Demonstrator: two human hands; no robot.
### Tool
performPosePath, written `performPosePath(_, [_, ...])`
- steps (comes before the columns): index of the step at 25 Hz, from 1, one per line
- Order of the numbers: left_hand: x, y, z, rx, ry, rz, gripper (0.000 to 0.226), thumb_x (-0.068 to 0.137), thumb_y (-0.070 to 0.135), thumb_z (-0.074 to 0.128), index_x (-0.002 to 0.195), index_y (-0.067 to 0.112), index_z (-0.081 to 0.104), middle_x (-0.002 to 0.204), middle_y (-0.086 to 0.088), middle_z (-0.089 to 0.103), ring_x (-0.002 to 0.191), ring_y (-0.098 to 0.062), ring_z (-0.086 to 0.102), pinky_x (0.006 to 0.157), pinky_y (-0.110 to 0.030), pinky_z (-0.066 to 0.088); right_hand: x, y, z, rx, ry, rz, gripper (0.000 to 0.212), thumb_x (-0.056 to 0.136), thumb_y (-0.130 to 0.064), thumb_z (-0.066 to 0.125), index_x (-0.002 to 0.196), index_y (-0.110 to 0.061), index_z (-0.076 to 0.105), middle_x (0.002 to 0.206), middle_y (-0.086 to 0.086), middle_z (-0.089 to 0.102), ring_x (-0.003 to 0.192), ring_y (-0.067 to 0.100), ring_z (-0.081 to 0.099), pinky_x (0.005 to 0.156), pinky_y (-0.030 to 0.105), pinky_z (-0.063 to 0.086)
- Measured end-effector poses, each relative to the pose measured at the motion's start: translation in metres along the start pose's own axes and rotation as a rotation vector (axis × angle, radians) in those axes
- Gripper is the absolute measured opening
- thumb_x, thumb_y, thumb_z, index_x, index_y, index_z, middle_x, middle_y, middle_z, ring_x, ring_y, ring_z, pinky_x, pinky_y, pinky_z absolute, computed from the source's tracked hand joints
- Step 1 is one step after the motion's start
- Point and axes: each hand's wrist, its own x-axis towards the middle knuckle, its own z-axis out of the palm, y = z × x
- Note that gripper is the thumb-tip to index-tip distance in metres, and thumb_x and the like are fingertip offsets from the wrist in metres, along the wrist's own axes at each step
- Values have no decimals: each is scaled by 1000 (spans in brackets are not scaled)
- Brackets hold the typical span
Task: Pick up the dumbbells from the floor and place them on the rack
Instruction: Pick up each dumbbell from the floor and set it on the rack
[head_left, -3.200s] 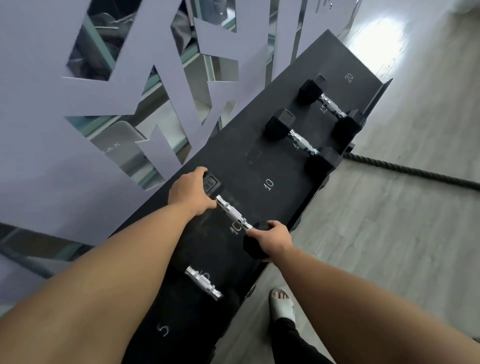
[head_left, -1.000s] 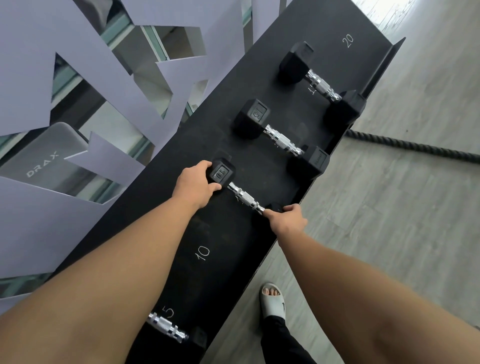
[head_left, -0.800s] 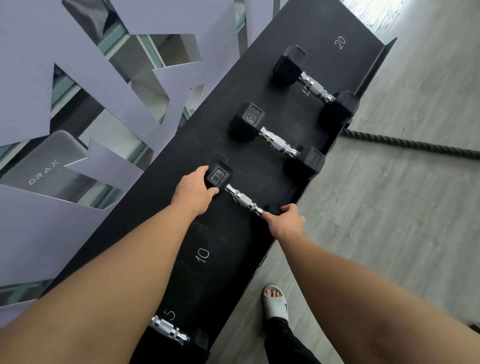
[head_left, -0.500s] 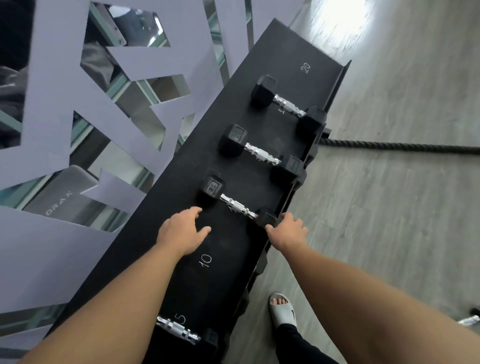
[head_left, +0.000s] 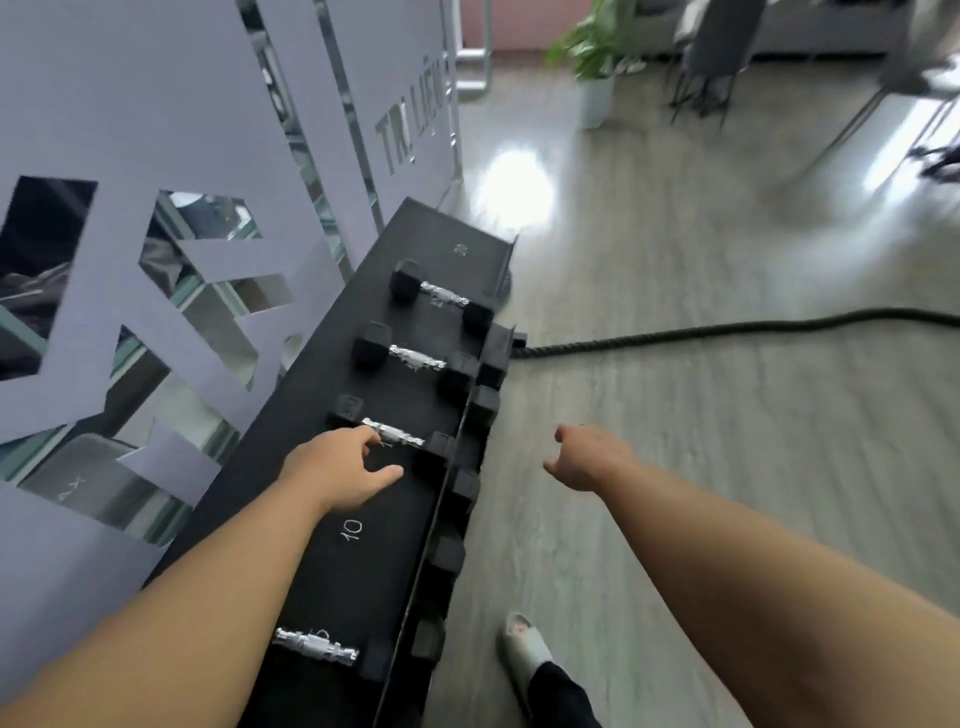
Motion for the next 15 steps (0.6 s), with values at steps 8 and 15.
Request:
performPosePath(8, [-62,168,5,51,7,290,67,76,76,57,131,38,55,120,18,64,106,-11,61,82,-35,51,-136,170,-35,107,156,243,65,95,-52,57,151,-22,44,149,6,56,133,31,56,105,44,48])
performPosePath(15, [-85,351,61,129,-45,497,71,76,77,58,134,36,54,123,16,64,118,-12,58,96,-38,48,-215,358,-32,240,199,458,65,92,-51,59,149,-24,45,146,7,56,131,32,56,108,46,46])
